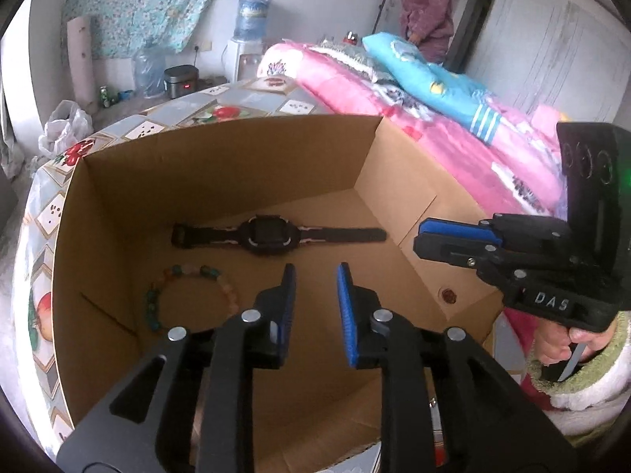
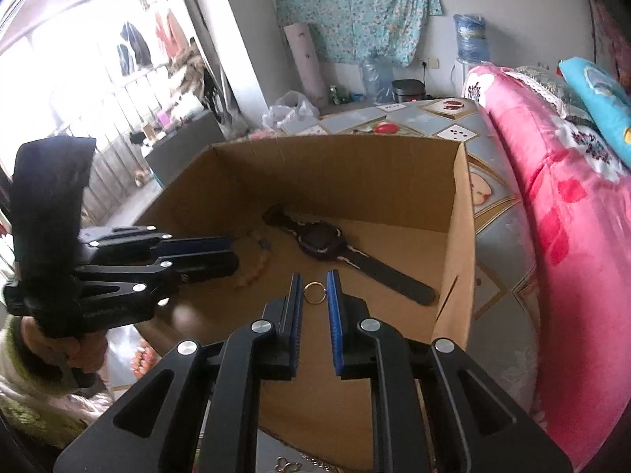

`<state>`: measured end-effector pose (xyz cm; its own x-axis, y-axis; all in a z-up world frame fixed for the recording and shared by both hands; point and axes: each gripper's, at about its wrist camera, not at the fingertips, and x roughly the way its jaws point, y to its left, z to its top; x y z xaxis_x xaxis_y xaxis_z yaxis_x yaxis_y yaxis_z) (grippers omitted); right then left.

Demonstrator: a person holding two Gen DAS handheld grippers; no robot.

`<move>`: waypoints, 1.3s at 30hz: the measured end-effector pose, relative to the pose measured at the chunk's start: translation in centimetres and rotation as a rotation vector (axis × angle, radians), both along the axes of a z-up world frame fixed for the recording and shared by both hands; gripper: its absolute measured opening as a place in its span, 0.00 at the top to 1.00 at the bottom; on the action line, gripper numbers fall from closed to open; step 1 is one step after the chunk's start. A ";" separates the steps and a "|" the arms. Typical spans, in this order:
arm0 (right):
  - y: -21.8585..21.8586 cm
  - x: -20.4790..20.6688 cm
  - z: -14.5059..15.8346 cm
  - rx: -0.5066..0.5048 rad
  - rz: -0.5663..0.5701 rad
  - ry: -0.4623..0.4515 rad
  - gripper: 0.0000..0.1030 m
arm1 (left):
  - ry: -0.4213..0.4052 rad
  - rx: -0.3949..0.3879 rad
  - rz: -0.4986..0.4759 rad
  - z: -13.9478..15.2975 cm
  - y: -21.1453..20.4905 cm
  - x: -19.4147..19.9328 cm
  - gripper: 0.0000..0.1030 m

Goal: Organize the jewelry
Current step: 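Carry the gold ring into the box and open the right tool, then withdraw the right tool from the box back over the table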

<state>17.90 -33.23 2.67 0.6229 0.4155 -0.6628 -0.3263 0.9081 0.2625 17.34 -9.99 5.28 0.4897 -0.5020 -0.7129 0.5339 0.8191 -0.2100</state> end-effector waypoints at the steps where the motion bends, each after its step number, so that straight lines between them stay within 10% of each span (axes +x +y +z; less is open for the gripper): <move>1: -0.4 0.0 0.1 0.014 -0.006 -0.003 0.87 | -0.005 0.004 0.007 0.0 0.1 0.1 0.78; 22: -4.0 -1.8 3.0 0.212 -0.027 -0.082 0.74 | -0.070 -0.082 0.050 1.9 3.3 -2.8 0.78; 39: -7.6 -11.8 2.6 0.212 -0.026 -0.097 0.74 | -0.106 -0.106 -0.058 1.5 5.3 -10.7 0.77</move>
<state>6.14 -40.80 5.27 0.6918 0.5218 -0.4991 -0.3363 0.8445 0.4168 6.68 -4.73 6.82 0.5275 -0.6009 -0.6005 0.6032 0.7627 -0.2334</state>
